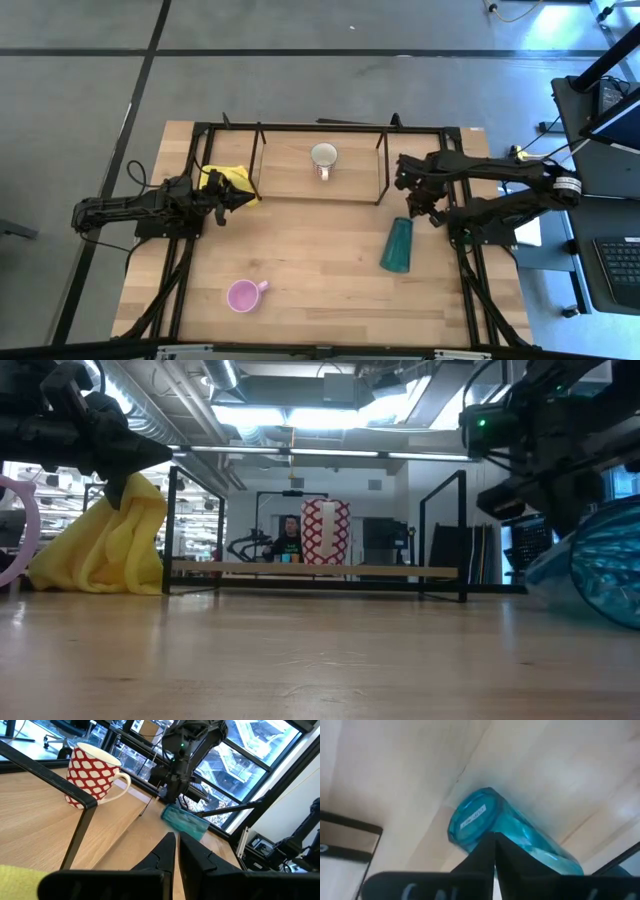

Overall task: Stack small to large cups/mugs on shelf
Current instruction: Put the blue cup on the shelf

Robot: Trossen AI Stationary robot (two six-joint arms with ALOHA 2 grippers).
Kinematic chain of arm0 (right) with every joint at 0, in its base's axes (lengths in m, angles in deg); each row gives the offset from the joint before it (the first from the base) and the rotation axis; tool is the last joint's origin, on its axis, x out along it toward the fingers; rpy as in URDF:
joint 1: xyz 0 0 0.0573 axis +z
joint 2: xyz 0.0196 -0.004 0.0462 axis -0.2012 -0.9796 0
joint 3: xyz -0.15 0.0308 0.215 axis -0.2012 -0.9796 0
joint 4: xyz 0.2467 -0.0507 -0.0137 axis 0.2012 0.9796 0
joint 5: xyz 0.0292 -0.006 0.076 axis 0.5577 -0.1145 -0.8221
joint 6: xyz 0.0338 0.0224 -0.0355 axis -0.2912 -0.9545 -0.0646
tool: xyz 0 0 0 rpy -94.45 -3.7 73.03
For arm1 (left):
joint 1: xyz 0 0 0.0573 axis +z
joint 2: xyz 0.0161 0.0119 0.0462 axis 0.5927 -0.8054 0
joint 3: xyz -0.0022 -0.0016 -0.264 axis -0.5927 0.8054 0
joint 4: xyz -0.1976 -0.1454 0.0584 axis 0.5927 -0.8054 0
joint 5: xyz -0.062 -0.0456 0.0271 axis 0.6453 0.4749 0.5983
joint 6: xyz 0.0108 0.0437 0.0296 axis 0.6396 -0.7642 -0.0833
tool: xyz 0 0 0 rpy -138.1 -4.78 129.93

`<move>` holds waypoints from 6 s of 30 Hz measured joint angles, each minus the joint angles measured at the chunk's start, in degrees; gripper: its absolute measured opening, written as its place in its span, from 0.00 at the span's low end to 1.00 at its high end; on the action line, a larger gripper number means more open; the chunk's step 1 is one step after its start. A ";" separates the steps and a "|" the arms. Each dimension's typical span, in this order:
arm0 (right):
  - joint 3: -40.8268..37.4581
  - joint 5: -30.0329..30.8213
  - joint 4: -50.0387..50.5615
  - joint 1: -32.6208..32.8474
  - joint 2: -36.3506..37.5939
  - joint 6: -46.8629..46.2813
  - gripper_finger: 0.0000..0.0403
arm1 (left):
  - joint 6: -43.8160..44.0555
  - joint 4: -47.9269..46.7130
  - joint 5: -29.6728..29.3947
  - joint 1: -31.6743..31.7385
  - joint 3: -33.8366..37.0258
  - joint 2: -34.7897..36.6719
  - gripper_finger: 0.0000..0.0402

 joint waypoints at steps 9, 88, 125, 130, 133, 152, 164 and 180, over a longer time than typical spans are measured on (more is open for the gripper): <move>8.97 8.46 10.49 -1.46 5.75 -1.98 0.12 | -0.01 0.00 0.00 0.02 -0.01 0.00 0.03; 31.17 55.07 -79.12 46.75 -21.69 88.91 0.14 | -0.02 0.00 -0.02 0.02 0.00 -0.02 0.03; 31.19 61.68 -91.13 54.03 -16.70 114.64 0.14 | 33.38 6.84 16.23 -13.43 0.00 0.26 0.03; 31.19 62.04 -91.15 54.01 -16.70 114.52 0.14 | 29.54 24.08 14.79 -14.54 0.00 0.33 0.03; 31.19 63.46 -91.12 53.96 -16.70 114.73 0.14 | 24.35 32.44 12.43 -14.47 0.00 0.33 0.03; 31.69 73.05 -92.24 53.61 -14.57 127.13 0.14 | -1.04 0.10 6.06 -22.50 -37.28 -34.82 0.03; 54.61 107.33 -56.86 70.36 -16.39 134.87 0.14 | -10.48 -22.90 -1.05 -25.59 -59.69 -73.51 0.03; 46.17 112.09 -56.63 79.13 -17.95 104.31 0.13 | -5.12 19.50 1.66 -23.75 -59.79 -96.76 0.03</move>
